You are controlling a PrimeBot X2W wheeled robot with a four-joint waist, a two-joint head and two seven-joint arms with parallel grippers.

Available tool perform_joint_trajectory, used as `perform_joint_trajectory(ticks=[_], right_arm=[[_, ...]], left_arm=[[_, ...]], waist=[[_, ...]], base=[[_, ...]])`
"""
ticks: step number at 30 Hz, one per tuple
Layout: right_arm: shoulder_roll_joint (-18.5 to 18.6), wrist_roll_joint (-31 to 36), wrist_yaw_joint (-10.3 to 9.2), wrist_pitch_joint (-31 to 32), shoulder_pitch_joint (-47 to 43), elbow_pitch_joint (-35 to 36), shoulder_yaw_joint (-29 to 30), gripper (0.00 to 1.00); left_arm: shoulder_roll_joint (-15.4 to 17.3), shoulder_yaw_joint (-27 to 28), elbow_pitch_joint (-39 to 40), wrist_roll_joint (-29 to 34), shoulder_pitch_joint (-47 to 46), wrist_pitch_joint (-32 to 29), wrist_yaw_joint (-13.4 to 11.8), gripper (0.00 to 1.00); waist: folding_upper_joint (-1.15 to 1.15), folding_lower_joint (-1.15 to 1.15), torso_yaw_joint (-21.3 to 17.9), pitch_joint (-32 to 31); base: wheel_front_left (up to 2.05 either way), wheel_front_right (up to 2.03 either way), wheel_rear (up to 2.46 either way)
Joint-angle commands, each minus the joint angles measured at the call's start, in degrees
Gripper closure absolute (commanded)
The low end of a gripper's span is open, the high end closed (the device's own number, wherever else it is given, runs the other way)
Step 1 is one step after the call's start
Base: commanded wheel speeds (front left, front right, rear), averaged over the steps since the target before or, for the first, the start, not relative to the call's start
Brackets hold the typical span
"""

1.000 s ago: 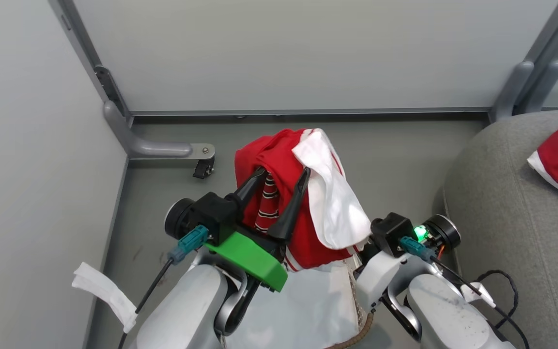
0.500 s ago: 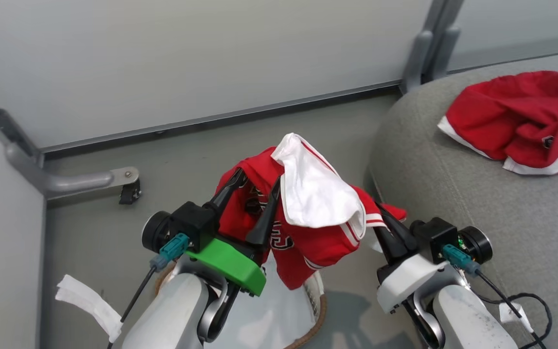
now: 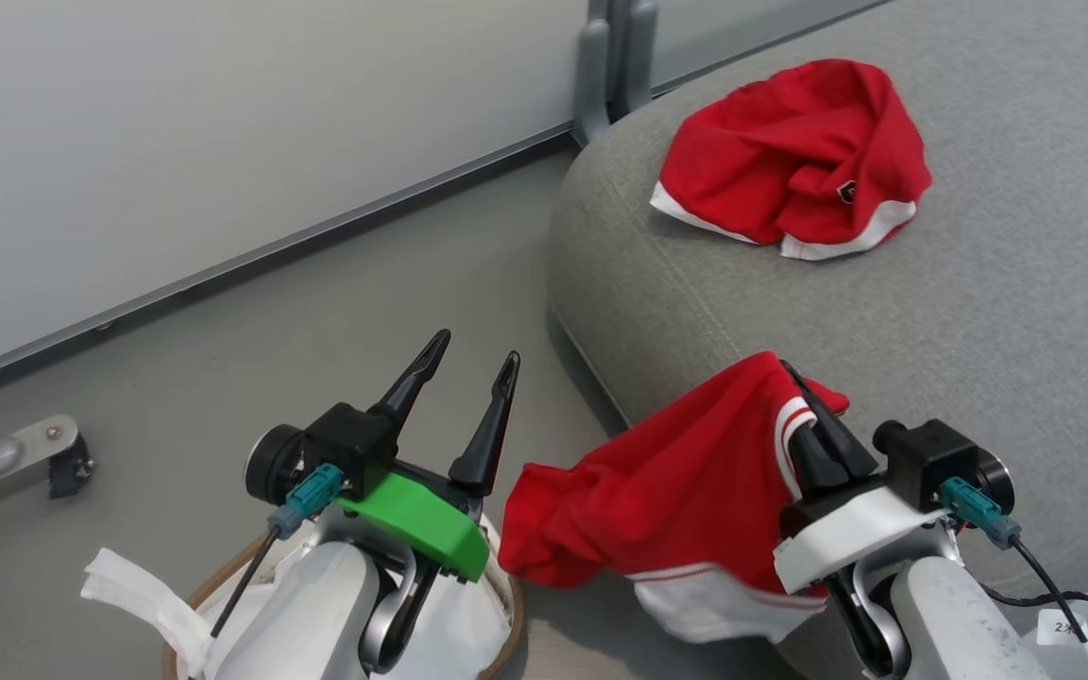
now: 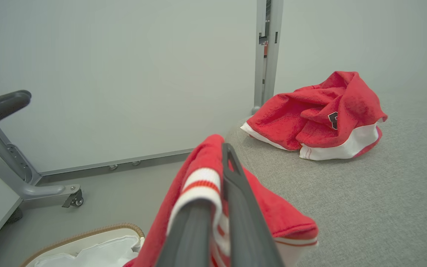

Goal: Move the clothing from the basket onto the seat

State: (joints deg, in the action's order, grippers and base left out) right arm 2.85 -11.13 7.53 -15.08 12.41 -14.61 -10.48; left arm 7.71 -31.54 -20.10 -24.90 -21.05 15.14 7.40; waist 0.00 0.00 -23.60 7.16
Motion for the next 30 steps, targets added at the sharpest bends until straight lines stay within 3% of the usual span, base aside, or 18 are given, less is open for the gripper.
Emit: perform_joint_trajectory(ticks=[1, 8, 13, 18, 30], right_arm=[[0.1, -0.2, -0.08, -0.1, -0.2, 0.8, 0.5, 1.00], [0.0, 4.2, -0.07, -0.1, 4.1, 5.4, 5.7, 1.00], [0.5, 12.1, -0.08, -0.1, 13.5, 6.3, 8.8, 1.00], [5.2, 16.3, -0.08, -0.1, 26.4, 2.9, 10.7, 1.00], [18.9, 28.1, -0.08, 2.2, 55.4, -10.7, 17.9, 1.00]], left_arm=[[0.4, 0.3, 0.2, 0.4, 0.7, 0.0, 0.1, 0.00], [0.8, -1.0, 0.6, 0.8, -0.4, 0.0, 0.1, 0.00], [1.2, -2.2, 0.8, 0.1, -1.2, 0.0, 0.1, 0.00], [2.3, -2.9, 1.9, 0.5, -1.6, 0.0, 0.1, 0.00], [6.4, -7.5, 5.3, -0.3, -7.1, 0.0, 0.1, 0.00]], waist=[[0.00, 0.00, -5.3, 1.7], [0.00, 0.00, -6.8, 3.8], [0.00, 0.00, -6.9, 5.7], [0.00, 0.00, -6.4, 8.6], [0.00, 0.00, 1.1, 19.4]], base=[[0.00, 0.00, 0.00], [0.00, 0.00, 0.00], [0.00, 0.00, 0.00], [0.00, 0.00, 0.00], [0.00, 0.00, 0.00]])
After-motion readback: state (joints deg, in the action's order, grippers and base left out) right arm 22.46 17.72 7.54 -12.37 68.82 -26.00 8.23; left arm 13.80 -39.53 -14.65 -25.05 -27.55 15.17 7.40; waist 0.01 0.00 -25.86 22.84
